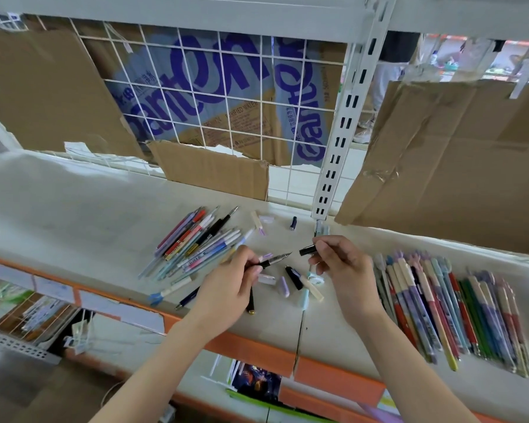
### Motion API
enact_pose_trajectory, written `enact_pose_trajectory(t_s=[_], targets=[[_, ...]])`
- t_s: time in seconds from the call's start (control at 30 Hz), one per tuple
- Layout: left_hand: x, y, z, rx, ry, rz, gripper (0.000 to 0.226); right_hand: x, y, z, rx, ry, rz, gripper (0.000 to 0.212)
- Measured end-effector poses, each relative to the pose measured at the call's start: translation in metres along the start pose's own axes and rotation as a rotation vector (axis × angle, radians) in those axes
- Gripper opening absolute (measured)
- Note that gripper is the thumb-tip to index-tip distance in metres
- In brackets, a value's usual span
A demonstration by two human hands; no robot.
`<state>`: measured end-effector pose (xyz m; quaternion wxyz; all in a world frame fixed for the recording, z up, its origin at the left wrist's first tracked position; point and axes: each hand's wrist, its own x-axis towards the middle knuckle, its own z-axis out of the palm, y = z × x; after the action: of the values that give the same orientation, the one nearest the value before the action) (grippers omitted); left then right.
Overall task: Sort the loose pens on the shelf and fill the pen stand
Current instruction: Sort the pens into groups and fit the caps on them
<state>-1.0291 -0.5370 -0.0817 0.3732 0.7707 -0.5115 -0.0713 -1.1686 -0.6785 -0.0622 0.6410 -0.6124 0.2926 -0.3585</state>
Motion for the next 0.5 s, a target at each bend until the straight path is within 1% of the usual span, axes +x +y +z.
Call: enact_pose_trajectory(t_s=[0.2, 0.27, 0.33, 0.4, 0.5], targets=[[-0.003, 0.008, 0.003, 0.002, -0.007, 0.034, 0.008, -0.004, 0.007, 0.007, -0.058, -0.079, 0.013, 0.013], [-0.002, 0.012, 0.003, -0.010, -0.036, -0.001, 0.009, -0.007, 0.010, 0.011, -0.058, -0.079, 0.021, 0.015], [0.001, 0.015, 0.004, -0.064, -0.083, -0.067, 0.015, -0.007, 0.010, 0.012, -0.053, -0.076, 0.018, 0.016], [0.002, 0.018, 0.003, -0.238, -0.151, -0.195, 0.025, -0.007, 0.008, 0.011, -0.048, -0.119, 0.019, 0.016], [-0.002, 0.023, 0.003, -0.619, -0.231, -0.399, 0.026, -0.007, 0.004, 0.009, -0.066, -0.205, 0.031, 0.015]])
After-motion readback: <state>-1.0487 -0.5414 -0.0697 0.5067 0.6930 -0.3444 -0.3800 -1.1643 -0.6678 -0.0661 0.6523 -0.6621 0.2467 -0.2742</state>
